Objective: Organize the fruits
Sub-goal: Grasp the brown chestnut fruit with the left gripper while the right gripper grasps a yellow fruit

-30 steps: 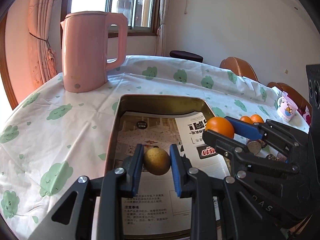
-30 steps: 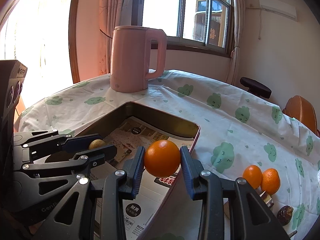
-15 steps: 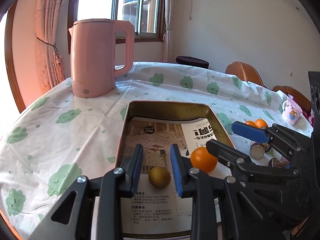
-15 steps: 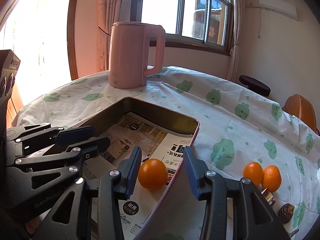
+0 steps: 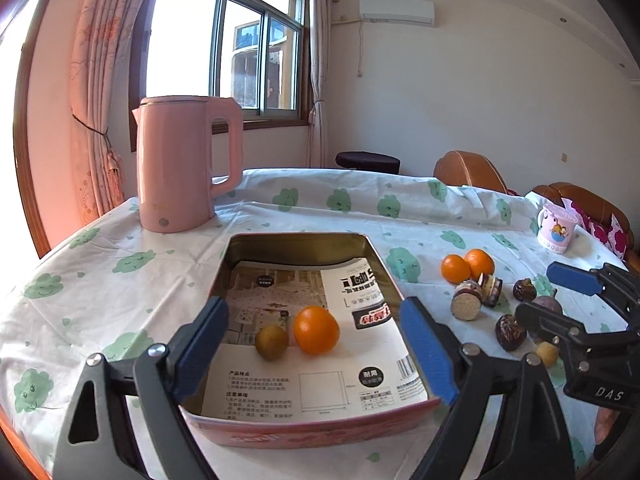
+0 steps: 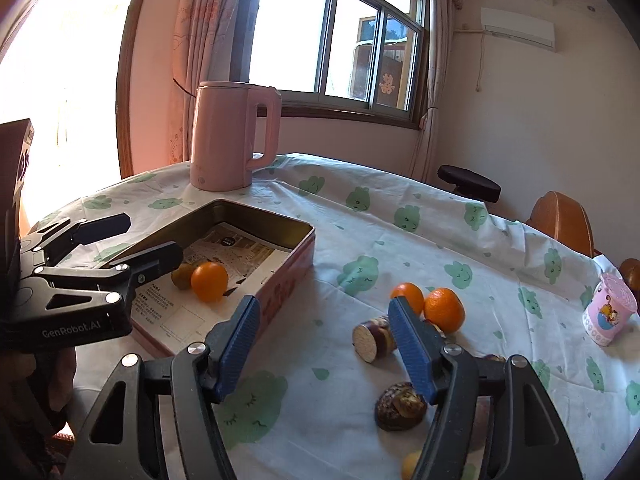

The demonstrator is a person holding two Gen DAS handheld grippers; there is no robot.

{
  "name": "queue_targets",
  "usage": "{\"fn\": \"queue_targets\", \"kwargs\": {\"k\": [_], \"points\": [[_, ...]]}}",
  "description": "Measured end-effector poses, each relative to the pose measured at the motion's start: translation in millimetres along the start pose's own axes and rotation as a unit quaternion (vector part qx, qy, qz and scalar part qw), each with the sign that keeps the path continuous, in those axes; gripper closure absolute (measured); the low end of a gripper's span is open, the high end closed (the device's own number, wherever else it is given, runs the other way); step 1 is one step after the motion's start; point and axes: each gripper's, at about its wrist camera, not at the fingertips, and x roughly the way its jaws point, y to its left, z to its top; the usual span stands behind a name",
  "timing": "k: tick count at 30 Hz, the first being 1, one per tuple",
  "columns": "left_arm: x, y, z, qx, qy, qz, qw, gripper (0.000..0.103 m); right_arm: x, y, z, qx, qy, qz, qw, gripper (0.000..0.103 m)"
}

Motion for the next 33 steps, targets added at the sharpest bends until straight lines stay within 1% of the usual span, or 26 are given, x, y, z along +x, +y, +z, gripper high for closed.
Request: {"fn": "queue_targets", "kwargs": {"k": [4, 7, 11, 15, 16, 17, 19, 22, 23, 25, 28, 30, 33], "points": [[-1.1, -16.4, -0.9, 0.011, 0.005, -0.014, 0.9998, 0.013, -26.1, -35.0, -25.8, 0.042, 0.018, -0.038, 0.998, 0.035], [-2.2, -29.3, -2.9, 0.022, 0.011, -0.021, 0.9995, 0.013, -36.0, -53.7, -40.2, 0.070, 0.032, -0.056, 0.995, 0.035], [-1.9, -42.4, -4.8, 0.034, 0.018, -0.030, 0.9988, 0.013, -33.5, -59.2, -50.9, 0.085, 0.048, -0.049, 0.994, 0.035], [-3.4, -50.6, -4.5, 0.042, 0.019, -0.033, 0.9984, 0.013, -24.5, -53.0, -55.3, 0.077, 0.063, -0.038, 0.994, 0.035], [-2.8, -51.9, -4.2, 0.044, 0.020, -0.034, 0.9983, 0.013, -21.9, -51.4, -55.6, 0.075, 0.067, -0.034, 0.994, 0.037], [-2.4, -53.2, -4.1, 0.045, 0.022, -0.036, 0.9981, 0.013, -20.3, -49.8, -56.8, 0.075, 0.072, -0.028, 0.994, 0.041], [-1.6, -56.4, -4.1, 0.047, 0.023, -0.038, 0.9979, 0.013, -14.2, -49.2, -58.2, 0.078, 0.084, -0.022, 0.993, 0.047], [0.4, -62.8, -3.1, 0.052, 0.028, -0.045, 0.9972, 0.013, -3.1, -47.9, -59.7, 0.080, 0.102, -0.008, 0.991, 0.051], [1.3, -65.9, -3.1, 0.055, 0.028, -0.047, 0.9970, 0.013, 1.2, -48.5, -60.2, 0.083, 0.110, -0.002, 0.990, 0.060], [2.8, -71.1, -1.8, 0.061, 0.030, -0.052, 0.9963, 0.013, 5.4, -50.1, -60.9, 0.085, 0.120, 0.002, 0.989, 0.074], [5.6, -77.3, 1.0, 0.060, 0.038, -0.066, 0.9953, 0.013, -0.4, -53.6, -61.7, 0.093, 0.108, 0.006, 0.990, 0.074], [8.0, -83.8, 3.1, 0.063, 0.041, -0.073, 0.9946, 0.013, -11.2, -55.9, -59.8, 0.097, 0.082, -0.003, 0.992, 0.075], [13.4, -97.7, 6.6, 0.070, 0.047, -0.084, 0.9928, 0.014, -26.5, -63.9, -51.7, 0.106, 0.045, -0.028, 0.993, 0.075]]}}
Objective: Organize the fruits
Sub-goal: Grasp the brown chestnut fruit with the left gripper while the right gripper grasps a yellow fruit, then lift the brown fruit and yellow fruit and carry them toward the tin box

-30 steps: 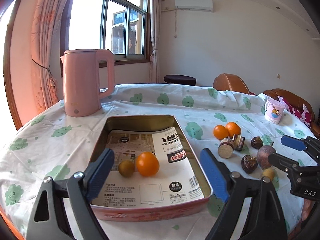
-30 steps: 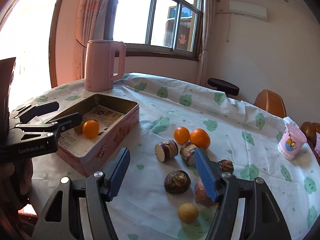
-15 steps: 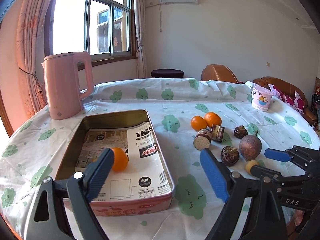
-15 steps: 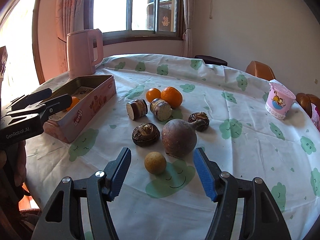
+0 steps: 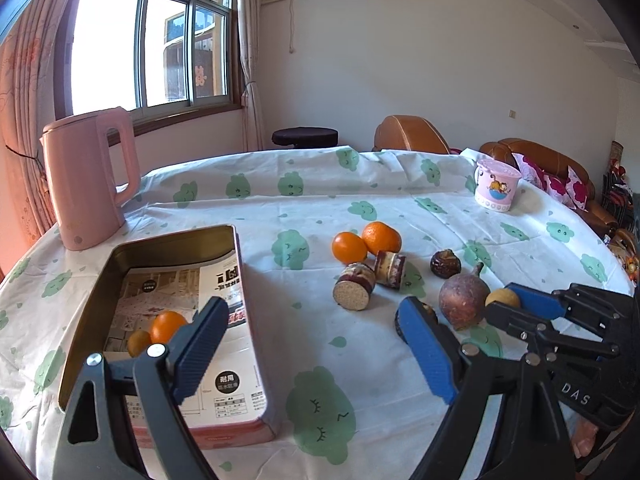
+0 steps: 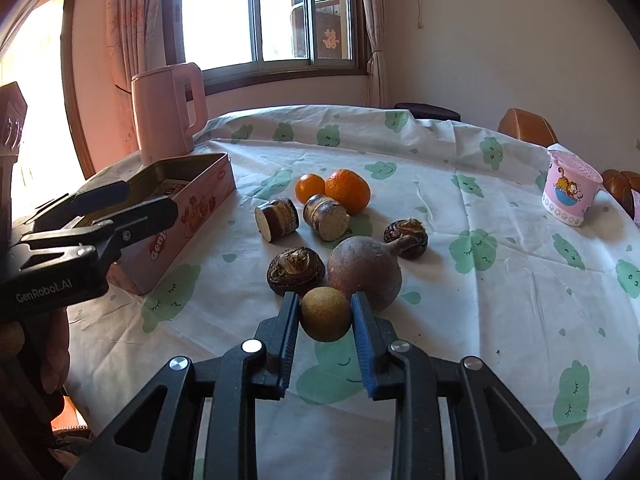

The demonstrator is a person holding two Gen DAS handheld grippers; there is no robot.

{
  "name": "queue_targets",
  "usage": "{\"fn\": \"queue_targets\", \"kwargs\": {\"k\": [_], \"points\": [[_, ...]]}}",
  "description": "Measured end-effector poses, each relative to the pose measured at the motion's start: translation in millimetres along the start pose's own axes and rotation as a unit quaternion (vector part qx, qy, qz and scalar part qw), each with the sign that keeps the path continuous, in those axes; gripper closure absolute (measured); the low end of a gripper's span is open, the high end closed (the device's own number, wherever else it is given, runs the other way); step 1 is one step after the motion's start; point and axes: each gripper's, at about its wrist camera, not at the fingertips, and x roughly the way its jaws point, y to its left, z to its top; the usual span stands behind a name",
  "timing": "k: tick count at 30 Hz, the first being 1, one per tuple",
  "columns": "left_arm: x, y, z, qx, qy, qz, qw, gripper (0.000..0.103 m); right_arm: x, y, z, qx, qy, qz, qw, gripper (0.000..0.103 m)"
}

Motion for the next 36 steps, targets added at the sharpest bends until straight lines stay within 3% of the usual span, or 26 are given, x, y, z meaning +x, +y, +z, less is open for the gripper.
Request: {"fn": "queue_targets", "kwargs": {"k": [4, 8, 19, 26, 36], "points": [[14.9, -21.2, 5.6, 0.015, 0.014, -0.018, 0.9996, 0.019, -10.5, -15.3, 9.1, 0.013, -0.035, -0.051, 0.998, 0.075], [35.0, -43.7, 5.6, 0.033, 0.047, -0.045, 0.9973, 0.028, -5.2, -33.5, 14.1, 0.033, -0.040, -0.081, 0.995, 0.075], [78.4, -70.4, 1.6, 0.057, 0.145, -0.092, 0.9834, 0.063, 8.8, -37.4, 33.5, 0.029, -0.031, -0.082, 0.996, 0.074], [77.2, -67.2, 2.0, 0.050, 0.140, -0.099, 0.9839, 0.064, 12.7, -40.8, 27.5, 0.039, -0.032, -0.071, 0.996, 0.074], [60.9, -57.1, 7.2, 0.032, 0.090, -0.078, 0.9924, 0.064, 6.6, -44.4, 26.7, 0.050, -0.047, -0.055, 0.996, 0.074]]}}
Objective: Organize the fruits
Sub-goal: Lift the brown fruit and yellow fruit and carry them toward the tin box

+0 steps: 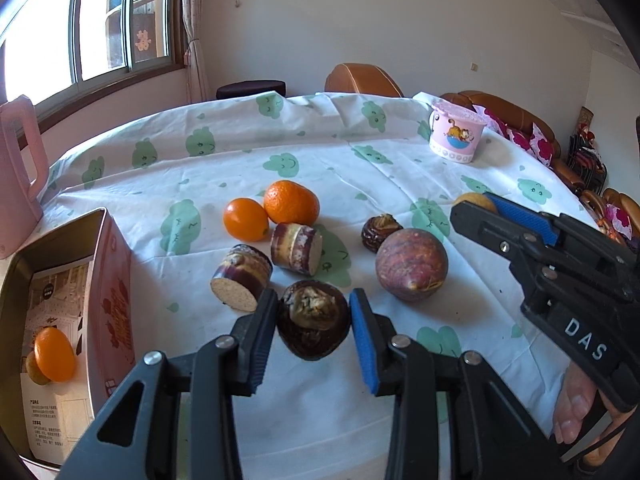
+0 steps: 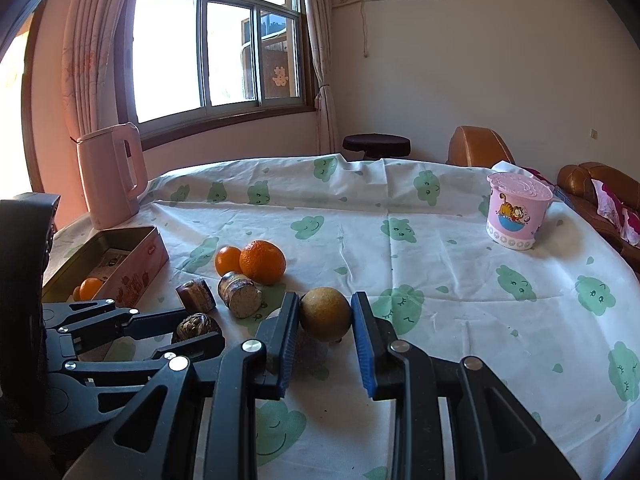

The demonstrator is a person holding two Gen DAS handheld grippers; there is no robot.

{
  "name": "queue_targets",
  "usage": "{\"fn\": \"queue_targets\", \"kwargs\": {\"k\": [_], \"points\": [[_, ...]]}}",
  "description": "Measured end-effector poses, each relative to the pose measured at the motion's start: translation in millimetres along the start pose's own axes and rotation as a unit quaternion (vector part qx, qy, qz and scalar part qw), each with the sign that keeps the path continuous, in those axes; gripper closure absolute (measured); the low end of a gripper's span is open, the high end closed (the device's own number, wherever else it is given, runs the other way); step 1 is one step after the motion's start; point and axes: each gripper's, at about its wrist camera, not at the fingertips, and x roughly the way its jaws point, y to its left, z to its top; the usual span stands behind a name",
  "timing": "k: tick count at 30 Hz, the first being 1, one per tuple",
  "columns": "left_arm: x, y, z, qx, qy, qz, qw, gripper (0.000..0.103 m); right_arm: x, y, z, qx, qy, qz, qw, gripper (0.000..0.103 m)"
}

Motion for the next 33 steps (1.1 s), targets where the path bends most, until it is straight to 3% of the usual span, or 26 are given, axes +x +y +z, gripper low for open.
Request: {"fn": "queue_targets", "kwargs": {"k": [11, 33], "points": [[-19.8, 5.0, -0.7, -0.016, -0.055, 0.015, 0.9982, 0.064, -7.2, 0.4, -0.7, -0.003, -0.021, 0.010, 1.000, 0.074], [-37.7, 7.2, -4.4, -0.026, -0.104, 0.036, 0.9936, 0.064, -22.8, 8.4, -2.2, -0.024, -0.062, 0.011, 0.998, 0.074]]}}
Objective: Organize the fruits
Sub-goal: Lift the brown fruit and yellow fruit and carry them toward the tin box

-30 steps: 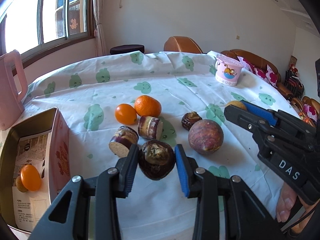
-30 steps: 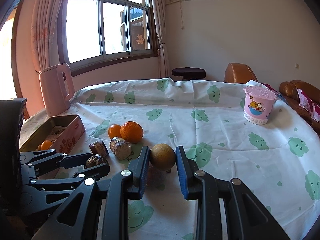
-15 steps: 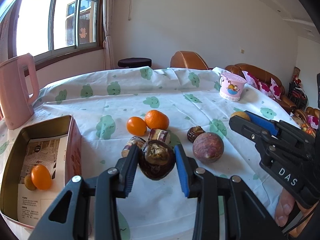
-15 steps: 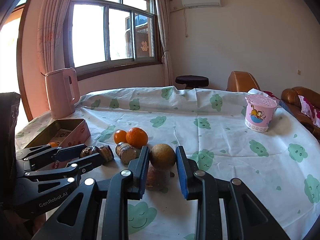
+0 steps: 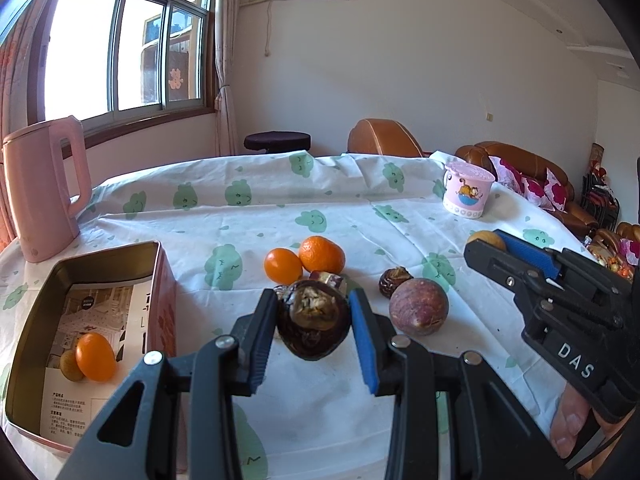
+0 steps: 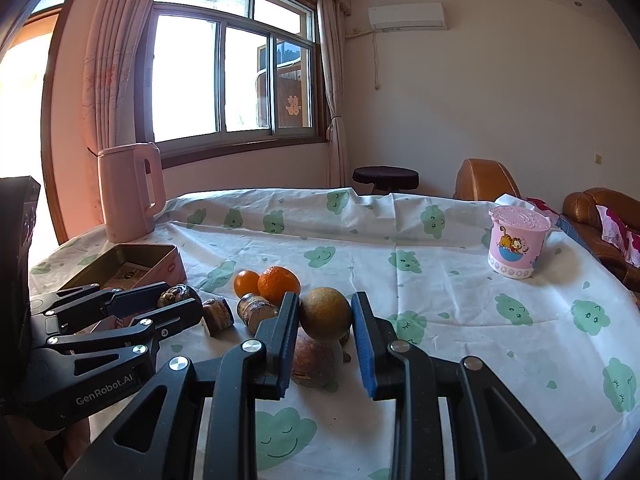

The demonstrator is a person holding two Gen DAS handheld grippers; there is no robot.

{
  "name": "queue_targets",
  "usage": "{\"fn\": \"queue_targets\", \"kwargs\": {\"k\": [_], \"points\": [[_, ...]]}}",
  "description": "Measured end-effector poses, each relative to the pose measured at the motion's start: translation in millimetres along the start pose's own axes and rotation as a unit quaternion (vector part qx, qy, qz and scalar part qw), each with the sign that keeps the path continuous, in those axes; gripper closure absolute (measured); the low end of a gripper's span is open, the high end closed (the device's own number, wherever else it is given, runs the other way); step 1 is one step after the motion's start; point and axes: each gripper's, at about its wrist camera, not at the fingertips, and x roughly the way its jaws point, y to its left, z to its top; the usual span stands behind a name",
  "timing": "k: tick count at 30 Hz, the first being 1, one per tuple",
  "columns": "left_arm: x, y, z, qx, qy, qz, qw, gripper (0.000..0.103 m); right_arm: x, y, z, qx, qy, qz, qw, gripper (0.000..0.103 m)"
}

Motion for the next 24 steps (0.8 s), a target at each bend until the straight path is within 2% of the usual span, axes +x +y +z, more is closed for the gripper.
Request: {"fn": "queue_targets", "kwargs": {"k": [24], "points": [[-14.6, 2.1, -0.7, -0.005, -0.037, 0.013, 0.9992, 0.064, -11.4, 3.4, -0.3, -0.008, -0.029, 0.000, 1.000, 0.074]]}}
